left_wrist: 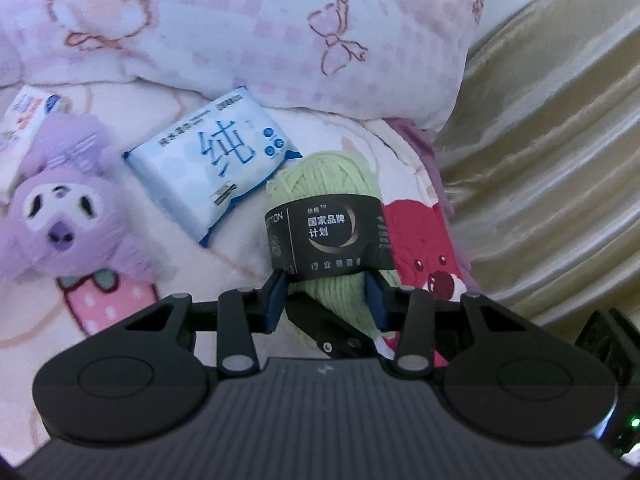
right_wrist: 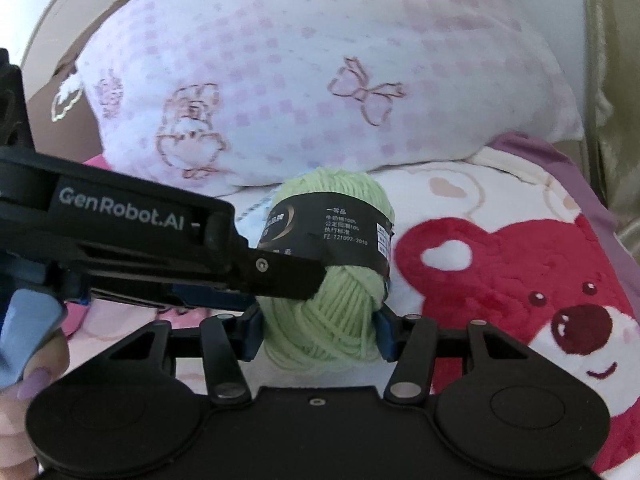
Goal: Organize objects
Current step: 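Lift the yarn ball with the left gripper and carry it toward the pink box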
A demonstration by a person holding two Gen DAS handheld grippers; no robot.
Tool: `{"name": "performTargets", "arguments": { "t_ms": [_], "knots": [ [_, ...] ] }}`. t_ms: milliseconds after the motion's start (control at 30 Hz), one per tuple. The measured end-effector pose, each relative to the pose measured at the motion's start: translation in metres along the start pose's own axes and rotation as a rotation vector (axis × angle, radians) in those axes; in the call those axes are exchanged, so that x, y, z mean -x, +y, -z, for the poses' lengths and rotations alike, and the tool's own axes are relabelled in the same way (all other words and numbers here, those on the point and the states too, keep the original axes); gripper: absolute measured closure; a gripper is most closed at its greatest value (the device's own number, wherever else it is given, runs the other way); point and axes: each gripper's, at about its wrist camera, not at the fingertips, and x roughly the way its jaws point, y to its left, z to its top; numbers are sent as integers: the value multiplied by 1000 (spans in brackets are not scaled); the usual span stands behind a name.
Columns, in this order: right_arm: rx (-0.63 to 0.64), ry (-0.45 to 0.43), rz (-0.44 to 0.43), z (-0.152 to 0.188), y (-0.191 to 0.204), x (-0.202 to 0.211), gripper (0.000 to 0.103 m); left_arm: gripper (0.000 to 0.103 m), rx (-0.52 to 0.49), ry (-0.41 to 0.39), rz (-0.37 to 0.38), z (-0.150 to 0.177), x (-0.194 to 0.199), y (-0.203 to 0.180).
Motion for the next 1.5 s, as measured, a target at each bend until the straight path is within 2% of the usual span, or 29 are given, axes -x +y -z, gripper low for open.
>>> {"name": "performTargets", "arguments": {
  "t_ms": [100, 333, 633, 1100, 1500],
  "knots": [
    [4, 8, -26, 1, 7, 5, 45, 62, 23, -3, 9, 5, 12, 7],
    [-14, 40, -76, 8, 20, 12, 45, 62, 26, 12, -22, 16, 29, 9],
    [13, 35, -103, 14, 41, 29, 45, 62, 2, 17, -44, 26, 57, 10],
    [77, 78, -159, 21, 74, 36, 44, 62, 16, 38, -67, 40, 90, 32],
    [34, 129, -181, 35, 99, 42, 43, 62, 8, 77, -101, 57, 114, 45]
  ]
}}
